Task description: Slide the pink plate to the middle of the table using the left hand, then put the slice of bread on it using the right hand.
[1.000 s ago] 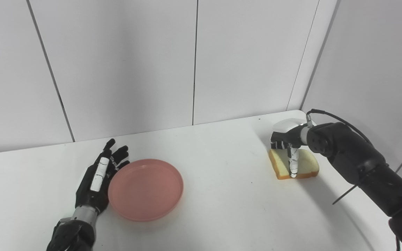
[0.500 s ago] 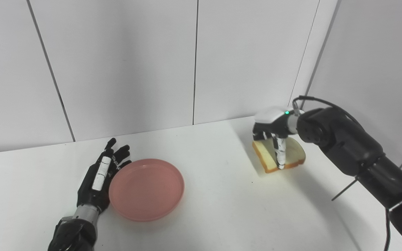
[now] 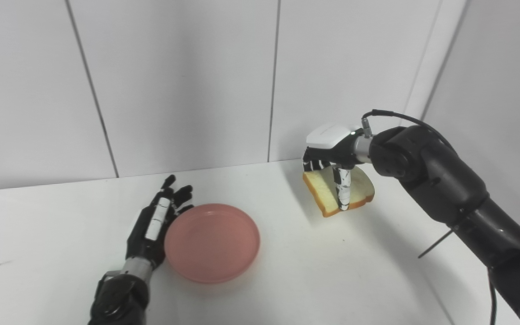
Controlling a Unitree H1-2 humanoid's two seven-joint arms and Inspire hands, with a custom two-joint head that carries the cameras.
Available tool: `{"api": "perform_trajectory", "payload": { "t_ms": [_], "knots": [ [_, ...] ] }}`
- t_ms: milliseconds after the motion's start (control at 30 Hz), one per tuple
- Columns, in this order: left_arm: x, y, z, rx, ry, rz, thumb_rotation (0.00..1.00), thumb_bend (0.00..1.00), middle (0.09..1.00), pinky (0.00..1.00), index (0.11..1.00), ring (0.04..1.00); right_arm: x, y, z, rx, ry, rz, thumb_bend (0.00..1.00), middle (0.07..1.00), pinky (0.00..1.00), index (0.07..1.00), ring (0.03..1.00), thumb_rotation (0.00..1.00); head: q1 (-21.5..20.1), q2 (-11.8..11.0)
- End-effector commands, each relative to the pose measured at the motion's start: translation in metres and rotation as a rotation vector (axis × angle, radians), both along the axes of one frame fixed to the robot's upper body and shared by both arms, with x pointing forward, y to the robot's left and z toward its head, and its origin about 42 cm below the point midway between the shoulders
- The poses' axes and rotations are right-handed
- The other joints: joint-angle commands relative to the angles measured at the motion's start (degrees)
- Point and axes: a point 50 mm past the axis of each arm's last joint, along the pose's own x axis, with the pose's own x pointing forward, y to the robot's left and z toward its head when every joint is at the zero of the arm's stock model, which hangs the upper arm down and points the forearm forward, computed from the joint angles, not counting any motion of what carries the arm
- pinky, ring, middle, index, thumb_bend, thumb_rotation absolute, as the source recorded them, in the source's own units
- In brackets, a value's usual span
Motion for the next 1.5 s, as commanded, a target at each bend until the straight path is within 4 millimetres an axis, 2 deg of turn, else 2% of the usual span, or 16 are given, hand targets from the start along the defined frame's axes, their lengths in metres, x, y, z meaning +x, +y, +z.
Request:
{"api": "perform_trajectory", "payload": {
  "t_ms": [0, 33, 100, 200, 300, 467, 533, 733, 900, 1167, 1333, 1467],
  "knots": [
    [-0.016, -0.017, -0.025, -0.008, 0.064, -0.018, 0.72, 0.83, 0.801, 0.78, 0.922, 0.864, -0.001, 0.018, 0.035, -0.001, -0.095, 0.066, 0.52, 0.545, 0.4, 0.488, 0.481, 0.14, 0.1, 0.0],
    [-0.017, -0.021, -0.025, -0.007, 0.065, -0.02, 0.72, 0.83, 0.801, 0.78, 0.922, 0.864, -0.001, 0.026, 0.034, 0.01, -0.094, 0.088, 0.52, 0.544, 0.4, 0.488, 0.48, 0.14, 1.4, -0.2],
    [-0.017, -0.027, -0.026, -0.006, 0.065, -0.023, 0.72, 0.84, 0.792, 0.78, 0.919, 0.864, -0.001, 0.039, 0.033, 0.03, -0.092, 0.126, 0.53, 0.487, 0.35, 0.504, 0.436, 0.04, 2.7, -0.3],
    [-0.018, -0.036, -0.026, -0.002, 0.062, -0.023, 0.72, 0.84, 0.772, 0.77, 0.91, 0.852, -0.001, 0.055, 0.03, 0.065, -0.087, 0.169, 0.53, 0.441, 0.29, 0.518, 0.374, 0.01, 4.2, -0.4],
    [-0.018, -0.042, -0.025, 0.01, 0.054, -0.023, 0.74, 0.83, 0.793, 0.76, 0.922, 0.853, 0.0, 0.072, 0.027, 0.073, -0.072, 0.206, 0.53, 0.474, 0.36, 0.503, 0.441, 0.01, 6.0, -0.5],
    [-0.017, -0.045, -0.025, 0.001, 0.054, -0.021, 0.74, 0.82, 0.8, 0.77, 0.928, 0.851, 0.002, 0.091, 0.024, 0.082, -0.071, 0.263, 0.53, 0.471, 0.32, 0.497, 0.399, 0.01, 8.4, -0.7],
    [-0.017, -0.046, -0.025, -0.001, 0.054, -0.017, 0.73, 0.83, 0.798, 0.76, 0.926, 0.853, 0.003, 0.097, 0.024, 0.08, -0.068, 0.275, 0.53, 0.5, 0.35, 0.474, 0.439, 0.01, 9.1, -0.8],
    [-0.016, -0.046, -0.029, -0.006, 0.065, -0.001, 0.73, 0.82, 0.782, 0.76, 0.923, 0.851, 0.007, 0.117, 0.024, 0.081, -0.066, 0.316, 0.53, 0.474, 0.36, 0.506, 0.439, 0.01, 9.9, -1.5],
    [-0.016, -0.045, -0.03, -0.012, 0.065, 0.002, 0.73, 0.8, 0.779, 0.77, 0.92, 0.849, 0.008, 0.128, 0.021, 0.093, -0.051, 0.317, 0.53, 0.458, 0.32, 0.513, 0.403, 0.01, 10.0, -1.5],
    [-0.018, -0.044, -0.029, -0.01, 0.05, -0.006, 0.75, 0.81, 0.785, 0.76, 0.932, 0.85, 0.014, 0.142, -0.005, 0.066, 0.0, 0.326, 0.53, 0.423, 0.28, 0.521, 0.349, 0.01, 10.1, -1.0],
    [-0.018, -0.044, -0.03, -0.017, 0.055, -0.005, 0.75, 0.81, 0.781, 0.76, 0.929, 0.844, 0.015, 0.146, -0.019, 0.045, 0.021, 0.325, 0.53, 0.476, 0.38, 0.498, 0.455, 0.01, 10.0, -0.8],
    [-0.018, -0.043, -0.031, -0.012, 0.053, -0.004, 0.75, 0.81, 0.787, 0.76, 0.924, 0.849, 0.016, 0.147, -0.027, 0.044, 0.032, 0.326, 0.53, 0.477, 0.37, 0.498, 0.45, 0.01, 10.0, -0.8]
  ]
}}
